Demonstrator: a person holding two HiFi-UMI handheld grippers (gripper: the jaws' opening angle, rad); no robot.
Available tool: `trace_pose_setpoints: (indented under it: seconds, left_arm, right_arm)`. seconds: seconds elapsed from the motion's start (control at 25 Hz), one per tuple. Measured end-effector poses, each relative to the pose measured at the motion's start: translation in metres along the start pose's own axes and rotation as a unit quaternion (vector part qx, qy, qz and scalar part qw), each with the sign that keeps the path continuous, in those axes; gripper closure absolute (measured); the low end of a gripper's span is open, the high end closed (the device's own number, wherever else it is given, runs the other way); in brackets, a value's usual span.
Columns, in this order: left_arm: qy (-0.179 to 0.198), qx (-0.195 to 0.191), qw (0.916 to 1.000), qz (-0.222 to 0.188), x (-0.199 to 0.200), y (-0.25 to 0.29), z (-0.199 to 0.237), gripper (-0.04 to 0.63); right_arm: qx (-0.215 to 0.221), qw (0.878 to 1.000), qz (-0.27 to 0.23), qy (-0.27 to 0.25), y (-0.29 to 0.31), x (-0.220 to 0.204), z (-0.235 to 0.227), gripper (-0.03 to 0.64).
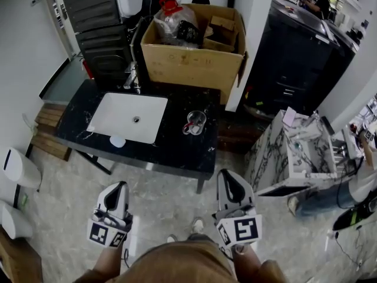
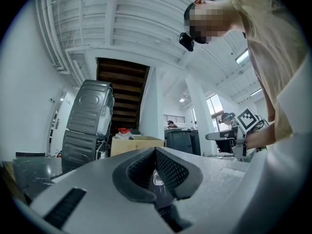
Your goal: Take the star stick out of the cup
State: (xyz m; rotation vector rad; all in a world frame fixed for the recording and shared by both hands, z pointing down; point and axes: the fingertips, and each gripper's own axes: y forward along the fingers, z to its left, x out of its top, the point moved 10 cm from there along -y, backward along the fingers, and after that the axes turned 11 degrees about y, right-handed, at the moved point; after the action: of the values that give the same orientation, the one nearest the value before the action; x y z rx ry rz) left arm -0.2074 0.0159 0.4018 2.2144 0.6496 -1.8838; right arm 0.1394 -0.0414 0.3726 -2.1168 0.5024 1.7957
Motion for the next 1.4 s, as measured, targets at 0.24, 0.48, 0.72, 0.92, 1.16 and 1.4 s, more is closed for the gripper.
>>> trace_pose_setpoints:
  seconds: [0.24,0.48,0.72,0.92,1.16,1.4]
  left_arm:
    - [-0.002,0.001,1.0,0.001,-0.003,0.006,-0.001,0.594]
    - [0.0,0.008,1.0,0.006,-0.002,0.009,0.0,0.594]
    - [0.001,0.015,0.9998,0.012,-0.006,0.01,0.002,0.594]
    - [0.0,0.018,0.9997,0.018,-0.009,0.013,-0.002,0.594]
    - [0.001,0.022,0.9995,0.022,-0.009,0.017,-0.009,0.595]
    - [0.003,0.031,0.9991,0.028,-0.008,0.019,-0.013,0.594]
  right_arm:
    - [0.006,1.0,0.001,-0.023,0.017,-0.005,-0.001,0.612]
    - [0.016,0.999,0.003,-0.045,0.037,-0.006,-0.006,0.612]
    - [0.028,0.998,0.005,-0.058,0.051,-0.007,-0.01,0.612]
    - [0.037,0.997,0.012,-0.068,0.059,-0.011,-0.015,0.611]
    - [0.046,0.996,0.02,-0.071,0.066,-0.015,-0.023,0.59]
    - [0.054,0.995,0.027,-0.083,0.075,-0.016,-0.027,0.548]
